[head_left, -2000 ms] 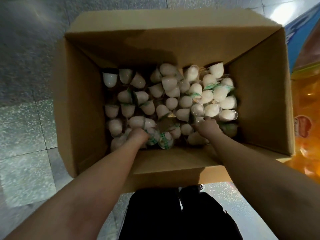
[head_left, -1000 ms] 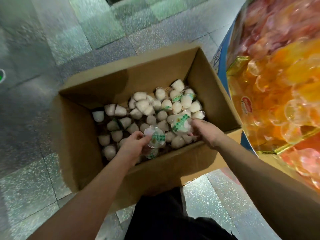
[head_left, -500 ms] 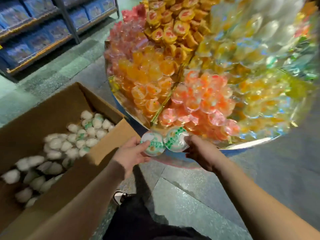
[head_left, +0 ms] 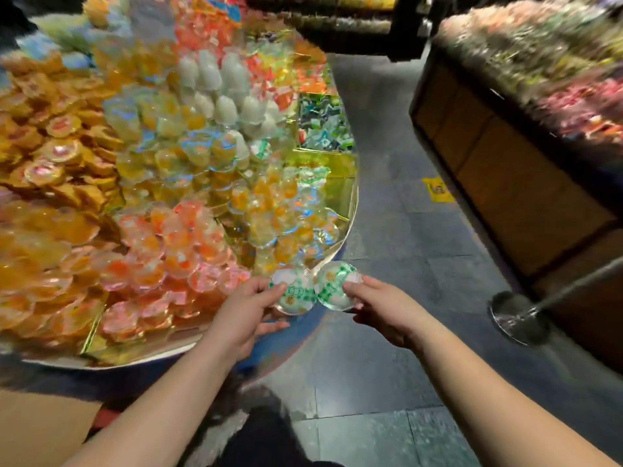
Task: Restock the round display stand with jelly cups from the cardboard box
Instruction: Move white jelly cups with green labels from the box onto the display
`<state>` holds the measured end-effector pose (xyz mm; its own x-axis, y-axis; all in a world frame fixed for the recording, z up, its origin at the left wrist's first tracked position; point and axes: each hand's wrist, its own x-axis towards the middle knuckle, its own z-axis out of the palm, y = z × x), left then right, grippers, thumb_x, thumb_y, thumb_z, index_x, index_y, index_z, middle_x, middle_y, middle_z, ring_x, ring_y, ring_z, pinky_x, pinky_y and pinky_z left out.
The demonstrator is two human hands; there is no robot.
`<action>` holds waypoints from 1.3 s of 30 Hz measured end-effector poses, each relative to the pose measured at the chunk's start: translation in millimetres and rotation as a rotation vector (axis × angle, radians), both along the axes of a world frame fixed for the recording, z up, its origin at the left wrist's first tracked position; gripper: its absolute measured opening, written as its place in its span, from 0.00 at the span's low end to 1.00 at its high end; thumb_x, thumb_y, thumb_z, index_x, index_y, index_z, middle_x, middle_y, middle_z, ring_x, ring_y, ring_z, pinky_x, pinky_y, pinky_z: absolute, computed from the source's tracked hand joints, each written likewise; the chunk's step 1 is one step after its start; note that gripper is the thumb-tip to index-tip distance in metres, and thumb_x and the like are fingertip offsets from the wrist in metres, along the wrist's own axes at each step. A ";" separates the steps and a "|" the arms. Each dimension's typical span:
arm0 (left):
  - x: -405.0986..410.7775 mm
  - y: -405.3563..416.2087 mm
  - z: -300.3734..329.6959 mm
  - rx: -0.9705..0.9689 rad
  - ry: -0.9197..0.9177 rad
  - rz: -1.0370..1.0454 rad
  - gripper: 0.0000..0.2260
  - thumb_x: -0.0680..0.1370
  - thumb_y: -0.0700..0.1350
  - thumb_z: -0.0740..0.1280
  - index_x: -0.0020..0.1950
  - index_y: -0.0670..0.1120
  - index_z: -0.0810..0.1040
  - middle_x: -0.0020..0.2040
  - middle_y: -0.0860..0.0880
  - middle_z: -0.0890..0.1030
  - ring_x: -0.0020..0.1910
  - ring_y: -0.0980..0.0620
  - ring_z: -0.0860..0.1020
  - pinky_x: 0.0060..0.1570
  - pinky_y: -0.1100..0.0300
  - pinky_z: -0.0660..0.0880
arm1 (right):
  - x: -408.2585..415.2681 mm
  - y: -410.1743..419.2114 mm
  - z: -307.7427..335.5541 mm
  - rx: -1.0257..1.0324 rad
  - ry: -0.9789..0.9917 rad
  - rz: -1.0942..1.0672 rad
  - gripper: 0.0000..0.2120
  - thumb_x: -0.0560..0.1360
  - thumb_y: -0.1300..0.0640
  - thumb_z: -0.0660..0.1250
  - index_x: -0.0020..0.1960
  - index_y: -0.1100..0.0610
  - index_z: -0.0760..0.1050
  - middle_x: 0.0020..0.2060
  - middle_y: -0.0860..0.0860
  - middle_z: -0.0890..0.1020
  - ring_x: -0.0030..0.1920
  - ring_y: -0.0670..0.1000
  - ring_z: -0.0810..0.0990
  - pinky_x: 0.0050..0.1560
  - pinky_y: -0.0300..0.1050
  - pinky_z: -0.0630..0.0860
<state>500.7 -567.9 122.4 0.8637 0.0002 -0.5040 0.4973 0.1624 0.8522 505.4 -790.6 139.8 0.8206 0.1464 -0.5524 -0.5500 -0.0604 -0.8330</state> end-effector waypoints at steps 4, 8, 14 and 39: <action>49.7 -43.3 -1.1 -0.027 0.025 -0.051 0.07 0.78 0.42 0.69 0.50 0.43 0.72 0.46 0.41 0.80 0.40 0.49 0.80 0.35 0.54 0.83 | 34.3 -40.8 -4.3 0.027 0.005 -0.111 0.03 0.80 0.55 0.65 0.52 0.53 0.77 0.34 0.53 0.73 0.30 0.42 0.76 0.40 0.42 0.67; 111.7 -80.3 -10.2 -0.085 0.048 -0.070 0.11 0.77 0.42 0.70 0.56 0.42 0.73 0.47 0.44 0.83 0.38 0.50 0.83 0.35 0.55 0.82 | 87.0 -74.9 -14.6 0.054 0.048 -0.208 0.11 0.78 0.54 0.68 0.57 0.58 0.76 0.48 0.56 0.81 0.41 0.48 0.80 0.37 0.40 0.71; 212.8 -131.8 -27.0 -0.152 0.078 -0.076 0.13 0.76 0.45 0.71 0.58 0.46 0.73 0.50 0.45 0.85 0.41 0.49 0.83 0.34 0.59 0.80 | 187.1 -118.9 -13.7 0.072 0.087 -0.241 0.08 0.80 0.56 0.65 0.57 0.57 0.76 0.45 0.52 0.83 0.40 0.48 0.78 0.35 0.38 0.69; 470.1 -231.7 -101.8 -0.351 0.306 0.659 0.07 0.78 0.35 0.67 0.53 0.44 0.79 0.44 0.43 0.82 0.37 0.47 0.76 0.32 0.60 0.70 | 561.8 -159.2 -101.6 -0.074 0.282 0.223 0.07 0.80 0.53 0.66 0.45 0.55 0.74 0.31 0.52 0.75 0.31 0.47 0.69 0.31 0.38 0.66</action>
<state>970.8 -799.6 20.6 0.5651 0.2593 -0.7832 0.4085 0.7368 0.5387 1067.3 -949.8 38.2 0.5870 0.2557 -0.7682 -0.7237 -0.2596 -0.6394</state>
